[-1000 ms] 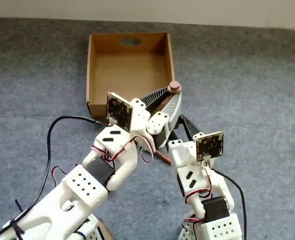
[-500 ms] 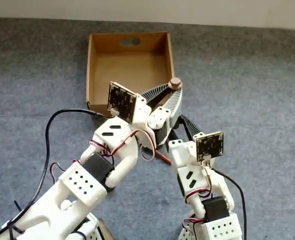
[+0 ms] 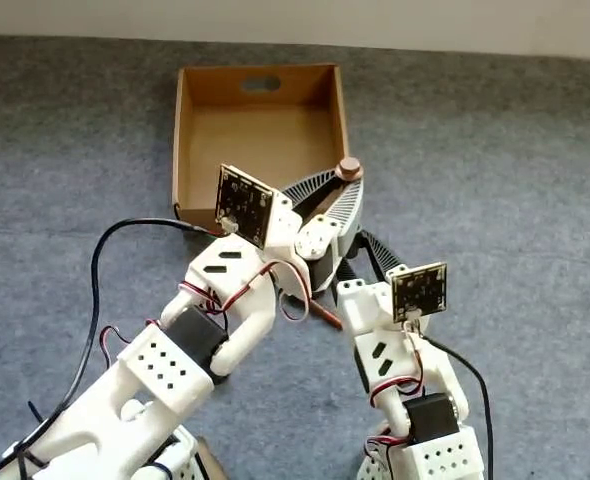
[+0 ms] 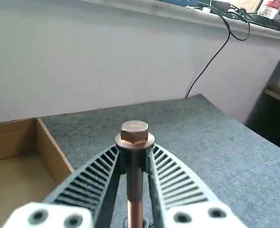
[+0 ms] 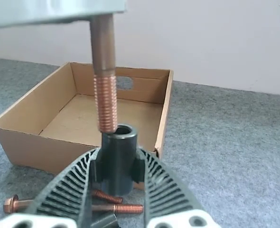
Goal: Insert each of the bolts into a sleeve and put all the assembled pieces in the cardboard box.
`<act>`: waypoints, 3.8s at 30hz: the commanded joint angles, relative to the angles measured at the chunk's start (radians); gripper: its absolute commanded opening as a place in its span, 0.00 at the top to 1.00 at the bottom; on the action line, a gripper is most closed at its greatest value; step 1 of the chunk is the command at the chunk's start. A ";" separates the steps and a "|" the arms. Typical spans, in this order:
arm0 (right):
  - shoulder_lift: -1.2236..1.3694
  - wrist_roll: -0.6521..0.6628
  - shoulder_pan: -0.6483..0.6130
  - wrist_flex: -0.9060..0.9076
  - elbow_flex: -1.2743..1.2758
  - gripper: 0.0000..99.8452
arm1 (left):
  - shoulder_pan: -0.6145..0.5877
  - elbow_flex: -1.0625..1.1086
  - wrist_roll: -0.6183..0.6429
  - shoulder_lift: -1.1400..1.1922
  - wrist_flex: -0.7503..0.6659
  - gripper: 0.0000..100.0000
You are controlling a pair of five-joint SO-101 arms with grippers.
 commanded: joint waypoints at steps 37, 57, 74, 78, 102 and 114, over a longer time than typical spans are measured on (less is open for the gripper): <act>-0.005 0.011 0.012 -0.022 0.022 0.99 | -0.005 -0.199 0.009 0.137 -0.046 0.99; -0.005 0.011 0.012 -0.022 0.024 0.99 | 0.004 -0.071 0.009 0.002 0.043 0.99; -0.005 0.011 0.012 -0.022 0.022 0.99 | 0.004 -0.076 0.011 -0.004 0.040 0.99; -0.005 0.011 0.012 -0.022 0.022 0.99 | 0.002 -0.099 0.077 0.001 0.038 0.99; -0.005 0.009 0.012 -0.022 0.024 0.99 | -0.007 -0.102 0.101 0.004 0.038 0.99; -0.005 0.009 0.012 -0.022 0.024 0.99 | -0.007 -0.102 0.098 0.004 0.038 0.99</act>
